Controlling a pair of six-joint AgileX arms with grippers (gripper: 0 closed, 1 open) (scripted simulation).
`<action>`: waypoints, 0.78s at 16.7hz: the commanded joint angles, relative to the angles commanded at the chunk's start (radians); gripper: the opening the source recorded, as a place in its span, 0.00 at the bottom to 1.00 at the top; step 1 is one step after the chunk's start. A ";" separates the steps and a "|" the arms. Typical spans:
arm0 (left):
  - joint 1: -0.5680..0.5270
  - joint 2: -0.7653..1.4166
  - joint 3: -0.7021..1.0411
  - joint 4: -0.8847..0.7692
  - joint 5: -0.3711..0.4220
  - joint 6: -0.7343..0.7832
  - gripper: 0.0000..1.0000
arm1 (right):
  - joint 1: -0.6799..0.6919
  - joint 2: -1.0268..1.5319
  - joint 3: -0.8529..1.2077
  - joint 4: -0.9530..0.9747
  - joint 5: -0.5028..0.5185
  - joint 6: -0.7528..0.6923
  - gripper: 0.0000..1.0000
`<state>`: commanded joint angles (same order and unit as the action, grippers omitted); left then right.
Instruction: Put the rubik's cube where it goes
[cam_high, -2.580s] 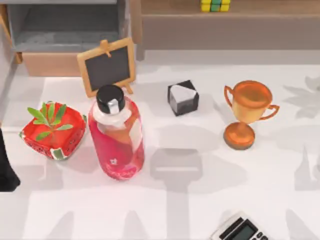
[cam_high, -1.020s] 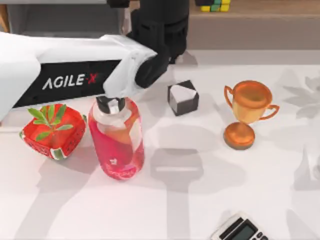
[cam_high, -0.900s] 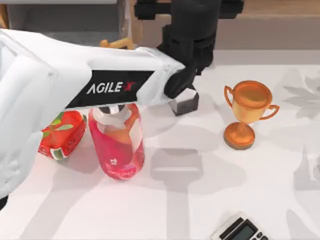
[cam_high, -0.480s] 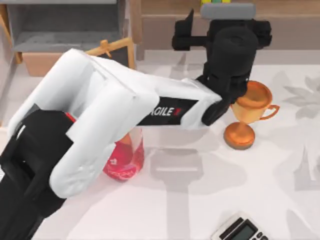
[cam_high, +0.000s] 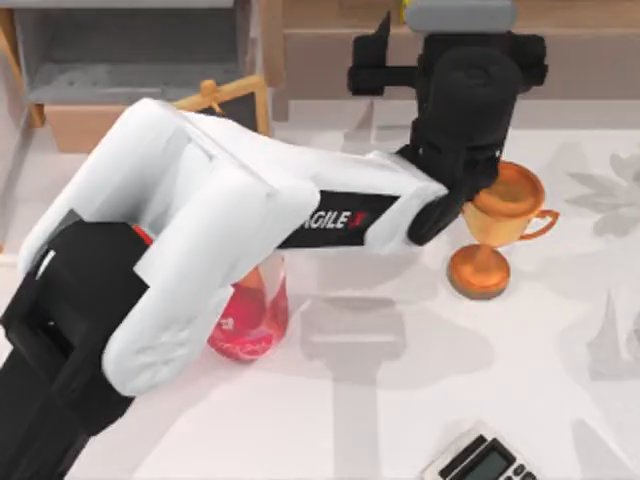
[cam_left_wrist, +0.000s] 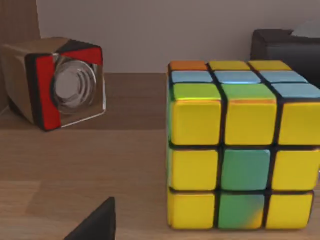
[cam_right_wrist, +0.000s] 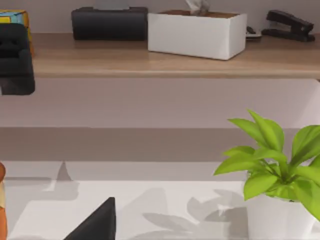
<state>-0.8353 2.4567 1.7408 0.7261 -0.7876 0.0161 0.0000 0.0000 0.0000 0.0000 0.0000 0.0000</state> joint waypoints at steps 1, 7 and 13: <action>0.003 0.007 0.023 -0.015 0.004 0.000 1.00 | 0.000 0.000 0.000 0.000 0.000 0.000 1.00; 0.051 0.100 0.223 -0.122 0.051 -0.004 1.00 | 0.000 0.000 0.000 0.000 0.000 0.000 1.00; 0.070 0.170 0.316 -0.149 0.072 -0.005 1.00 | 0.000 0.000 0.000 0.000 0.000 0.000 1.00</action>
<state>-0.7654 2.6266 2.0564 0.5773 -0.7155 0.0107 0.0000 0.0000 0.0000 0.0000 0.0000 0.0000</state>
